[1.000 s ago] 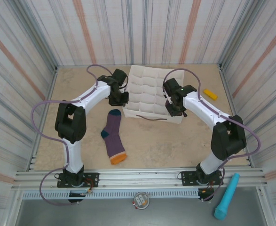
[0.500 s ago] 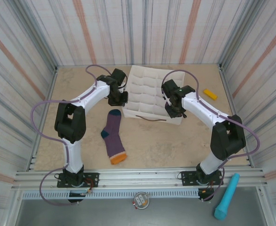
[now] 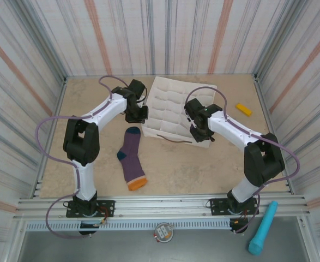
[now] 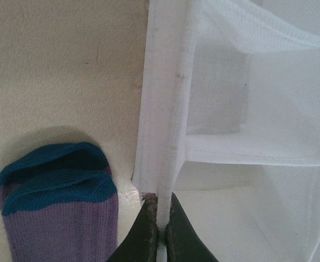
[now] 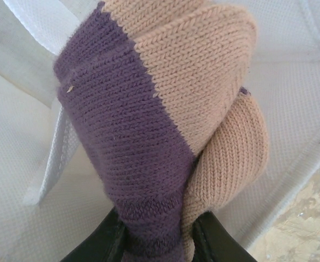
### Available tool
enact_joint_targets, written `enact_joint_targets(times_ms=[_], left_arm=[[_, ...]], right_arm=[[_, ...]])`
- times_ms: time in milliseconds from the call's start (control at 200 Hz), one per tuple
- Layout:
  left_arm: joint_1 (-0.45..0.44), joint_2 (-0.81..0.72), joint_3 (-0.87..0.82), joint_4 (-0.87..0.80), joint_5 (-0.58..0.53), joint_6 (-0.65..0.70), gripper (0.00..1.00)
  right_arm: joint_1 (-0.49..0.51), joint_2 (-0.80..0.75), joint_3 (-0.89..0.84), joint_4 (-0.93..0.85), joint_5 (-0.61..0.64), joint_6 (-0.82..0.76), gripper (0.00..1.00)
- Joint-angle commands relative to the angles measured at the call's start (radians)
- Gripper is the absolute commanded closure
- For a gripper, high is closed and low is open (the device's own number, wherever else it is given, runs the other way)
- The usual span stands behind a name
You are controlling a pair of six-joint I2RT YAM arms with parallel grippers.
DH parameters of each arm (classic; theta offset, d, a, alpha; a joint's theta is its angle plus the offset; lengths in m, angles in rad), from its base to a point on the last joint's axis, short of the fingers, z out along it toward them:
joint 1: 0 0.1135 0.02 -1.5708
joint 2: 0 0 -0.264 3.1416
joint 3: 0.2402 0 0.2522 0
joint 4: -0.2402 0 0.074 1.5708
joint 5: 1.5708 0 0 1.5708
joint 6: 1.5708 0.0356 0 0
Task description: Roll the socks
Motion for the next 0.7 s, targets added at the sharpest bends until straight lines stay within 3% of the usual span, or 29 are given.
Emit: enact_joint_targets(times_ms=[0, 471, 696], left_arm=[[0.012, 0.019, 0.019, -0.011, -0.008, -0.039, 1.00], [0.026, 0.021, 0.027, -0.020, 0.000, -0.045, 1.00], [0.027, 0.016, 0.023, -0.021, 0.017, -0.045, 1.00]], right_arm=[[0.018, 0.027, -0.060, -0.030, -0.033, 0.053, 1.00], [0.016, 0.117, -0.094, -0.020, 0.019, 0.087, 1.00], [0.002, 0.107, -0.069, -0.029, -0.052, 0.082, 0.99]])
